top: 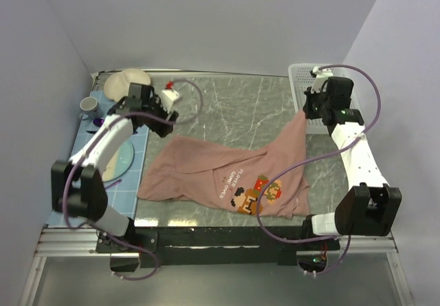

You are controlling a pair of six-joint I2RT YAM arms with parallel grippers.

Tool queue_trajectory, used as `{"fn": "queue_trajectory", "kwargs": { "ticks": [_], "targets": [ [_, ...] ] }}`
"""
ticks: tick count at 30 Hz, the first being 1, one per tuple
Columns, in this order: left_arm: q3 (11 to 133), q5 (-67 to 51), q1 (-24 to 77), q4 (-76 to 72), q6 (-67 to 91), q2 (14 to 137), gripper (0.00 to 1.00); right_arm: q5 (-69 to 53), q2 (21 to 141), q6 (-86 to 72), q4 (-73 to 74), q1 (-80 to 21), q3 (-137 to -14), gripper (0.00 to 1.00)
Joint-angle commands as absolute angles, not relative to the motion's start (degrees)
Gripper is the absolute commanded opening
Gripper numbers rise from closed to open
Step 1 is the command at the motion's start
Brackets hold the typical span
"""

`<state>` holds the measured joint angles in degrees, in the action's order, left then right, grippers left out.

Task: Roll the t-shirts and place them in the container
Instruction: Flatten out the T-shirt at the center of the board.

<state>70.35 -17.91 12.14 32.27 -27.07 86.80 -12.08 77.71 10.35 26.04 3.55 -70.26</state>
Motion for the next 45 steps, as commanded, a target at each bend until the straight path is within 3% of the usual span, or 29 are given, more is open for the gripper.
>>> {"fn": "queue_trajectory", "kwargs": {
  "ticks": [1,9,21,40,45],
  "targets": [
    [61.6,-23.6,15.6,36.3,-40.5,82.3,0.68,-13.5,75.7,9.8,22.7,3.4,-70.6,0.00],
    [58.5,-15.0,24.2,25.1,-32.2,86.6,0.58,-14.9,73.3,9.5,23.0,3.3,-67.4,0.00],
    [49.6,-6.9,32.2,18.9,-32.3,89.1,0.57,-16.6,69.7,9.8,24.5,3.4,-64.3,0.00],
    [44.6,-0.8,34.5,19.0,-33.8,85.2,0.56,-18.5,69.3,9.3,23.7,3.3,-62.8,0.00],
    [48.6,-0.2,34.5,19.1,-32.3,89.3,0.37,-18.8,69.3,9.2,23.7,3.3,-62.8,0.00]
  ]
}}
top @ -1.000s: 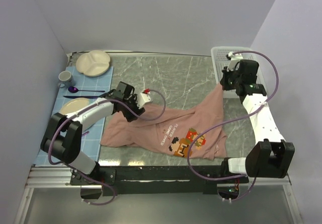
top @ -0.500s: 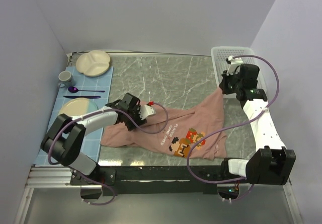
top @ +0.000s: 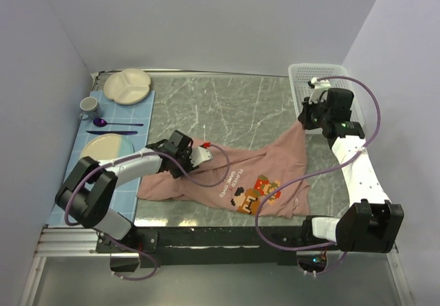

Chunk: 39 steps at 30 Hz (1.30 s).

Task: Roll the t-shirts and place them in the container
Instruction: Flatten out the T-shirt at the center of the board.

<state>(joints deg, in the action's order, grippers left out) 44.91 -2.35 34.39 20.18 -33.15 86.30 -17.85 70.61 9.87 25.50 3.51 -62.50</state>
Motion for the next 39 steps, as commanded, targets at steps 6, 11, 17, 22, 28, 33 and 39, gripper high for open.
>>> {"fn": "queue_trajectory", "kwargs": {
  "ticks": [6,11,17,22,28,33,39],
  "targets": [
    [50.0,-0.9,34.5,19.9,-32.1,90.2,0.23,-18.5,69.0,9.5,24.0,3.3,-62.5,0.00],
    [50.4,-5.2,34.3,22.1,-33.0,88.9,0.19,-18.8,69.2,9.1,23.5,3.3,-61.9,0.00],
    [53.6,-14.2,32.9,29.3,-34.9,89.1,0.16,-18.8,69.3,9.1,23.4,3.3,-62.0,0.00],
    [55.4,-14.1,32.1,29.5,-34.9,91.1,0.10,-19.2,69.6,9.0,23.5,3.3,-62.1,0.00],
    [57.0,-15.4,30.9,31.1,-35.2,93.4,0.18,-19.2,69.7,9.1,23.6,3.3,-62.3,0.00],
    [58.8,-17.6,29.4,33.1,-35.3,94.5,0.29,-19.2,69.4,9.1,23.7,3.3,-62.1,0.00],
    [61.8,-20.0,27.0,36.0,-36.3,96.3,0.24,-19.4,69.6,9.1,23.6,3.3,-62.1,0.00]
  ]
}}
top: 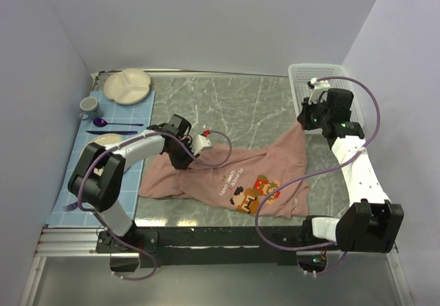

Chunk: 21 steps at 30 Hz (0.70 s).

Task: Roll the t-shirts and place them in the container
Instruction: Flatten out the T-shirt at the center of the board.

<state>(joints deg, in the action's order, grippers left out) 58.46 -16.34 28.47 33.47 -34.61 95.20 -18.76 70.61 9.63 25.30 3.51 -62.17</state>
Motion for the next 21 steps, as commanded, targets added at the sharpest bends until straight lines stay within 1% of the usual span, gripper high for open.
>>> {"fn": "queue_trajectory", "kwargs": {
  "ticks": [1,11,12,15,16,21],
  "targets": [
    [62.1,-20.4,26.7,36.5,-36.5,96.5,0.22,-19.4,69.6,9.0,23.6,3.3,-62.1,0.00],
    [62.8,-23.0,26.5,39.3,-38.3,97.5,0.17,-19.6,69.8,9.0,23.5,3.3,-61.8,0.00],
    [63.1,-23.5,26.5,40.2,-38.2,97.6,0.17,-19.7,69.8,9.1,23.4,3.3,-61.7,0.00],
    [64.8,-25.2,26.2,43.1,-38.5,97.6,0.22,-19.8,69.6,9.0,23.6,3.3,-61.4,0.00],
    [64.9,-25.2,26.1,43.3,-38.6,97.3,0.23,-19.8,69.6,9.0,23.6,3.3,-61.4,0.00],
    [63.8,-22.4,25.4,40.7,-37.5,96.4,0.18,-19.8,69.5,8.8,23.3,3.3,-61.1,0.00]
  ]
}}
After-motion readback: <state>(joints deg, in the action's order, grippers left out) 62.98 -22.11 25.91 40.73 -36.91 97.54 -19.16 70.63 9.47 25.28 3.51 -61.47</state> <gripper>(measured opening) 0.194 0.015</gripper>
